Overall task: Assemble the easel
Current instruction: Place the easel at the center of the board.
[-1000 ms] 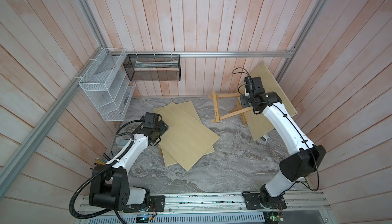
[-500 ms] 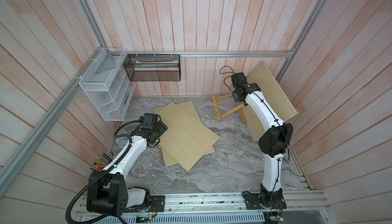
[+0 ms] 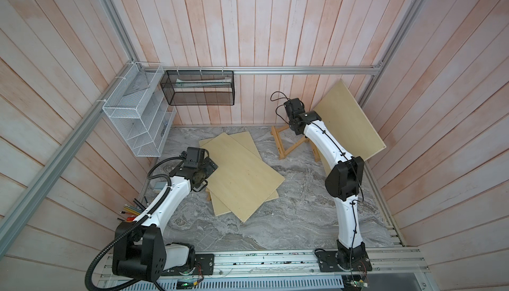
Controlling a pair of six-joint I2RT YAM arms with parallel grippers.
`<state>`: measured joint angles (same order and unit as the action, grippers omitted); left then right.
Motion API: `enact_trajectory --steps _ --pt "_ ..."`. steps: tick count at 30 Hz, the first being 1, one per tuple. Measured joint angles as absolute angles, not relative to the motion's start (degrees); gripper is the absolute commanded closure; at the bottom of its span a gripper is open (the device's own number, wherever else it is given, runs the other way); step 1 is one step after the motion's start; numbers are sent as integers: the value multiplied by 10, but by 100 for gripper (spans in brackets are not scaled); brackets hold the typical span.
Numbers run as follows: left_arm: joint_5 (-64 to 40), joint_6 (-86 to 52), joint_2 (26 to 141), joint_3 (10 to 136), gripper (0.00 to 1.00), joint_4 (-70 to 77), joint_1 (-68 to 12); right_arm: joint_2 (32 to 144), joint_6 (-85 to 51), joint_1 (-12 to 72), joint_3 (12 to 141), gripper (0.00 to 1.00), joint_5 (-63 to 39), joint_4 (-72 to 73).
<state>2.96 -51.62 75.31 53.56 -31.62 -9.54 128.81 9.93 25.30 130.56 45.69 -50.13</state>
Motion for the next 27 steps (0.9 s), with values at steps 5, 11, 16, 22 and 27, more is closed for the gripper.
enact_trajectory --steps 5,11,16,22,27 --pt "29 -515 753 536 11 -327 -95 1316 107 271 1321 86 486 -484" --pt "24 -511 754 540 11 -341 -90 1328 99 269 1334 49 451 -483" --pt "18 -507 766 558 10 -343 -88 1334 90 268 1340 42 435 -480" --pt "17 -505 776 566 9 -343 -86 1334 78 268 1352 22 389 -484" --pt "15 -504 777 566 8 -343 -83 1322 71 268 1369 20 345 -485"
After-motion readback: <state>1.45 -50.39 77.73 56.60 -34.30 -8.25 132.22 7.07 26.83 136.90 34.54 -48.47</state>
